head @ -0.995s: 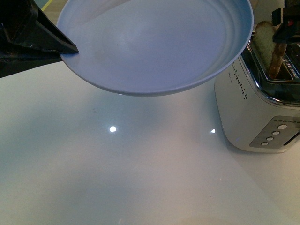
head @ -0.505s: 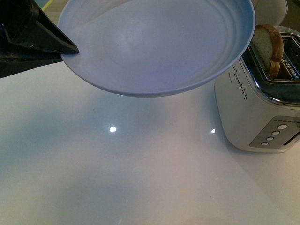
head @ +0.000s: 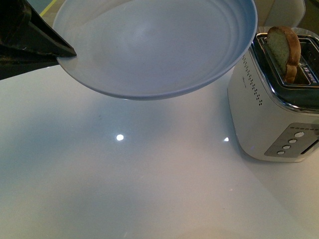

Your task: Left arm holds plate, right arm toasts bread

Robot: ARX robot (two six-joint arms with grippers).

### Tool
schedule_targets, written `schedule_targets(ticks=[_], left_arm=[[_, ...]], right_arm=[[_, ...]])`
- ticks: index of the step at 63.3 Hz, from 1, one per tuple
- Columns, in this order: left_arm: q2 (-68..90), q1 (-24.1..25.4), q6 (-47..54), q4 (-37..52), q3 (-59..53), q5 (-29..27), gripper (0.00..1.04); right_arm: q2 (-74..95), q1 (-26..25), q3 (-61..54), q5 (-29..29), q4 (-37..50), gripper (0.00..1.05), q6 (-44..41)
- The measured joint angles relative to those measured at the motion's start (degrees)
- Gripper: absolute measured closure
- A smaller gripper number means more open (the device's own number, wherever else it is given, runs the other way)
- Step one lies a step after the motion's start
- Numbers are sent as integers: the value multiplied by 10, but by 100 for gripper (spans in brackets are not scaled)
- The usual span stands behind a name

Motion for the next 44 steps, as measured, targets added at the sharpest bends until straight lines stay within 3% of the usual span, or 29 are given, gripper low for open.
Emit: schedule_targets(ticks=[8, 27, 44], left_arm=[[0, 2, 3, -3, 0, 0, 102], [-1, 6, 12, -10, 0, 2, 102], [-2, 7, 12, -12, 0, 2, 102]], right_arm=[[-47, -5, -77, -1, 60, 53, 0], [-122, -5, -167, -1, 68, 103, 0], [-195, -5, -217, -1, 45, 103, -2]])
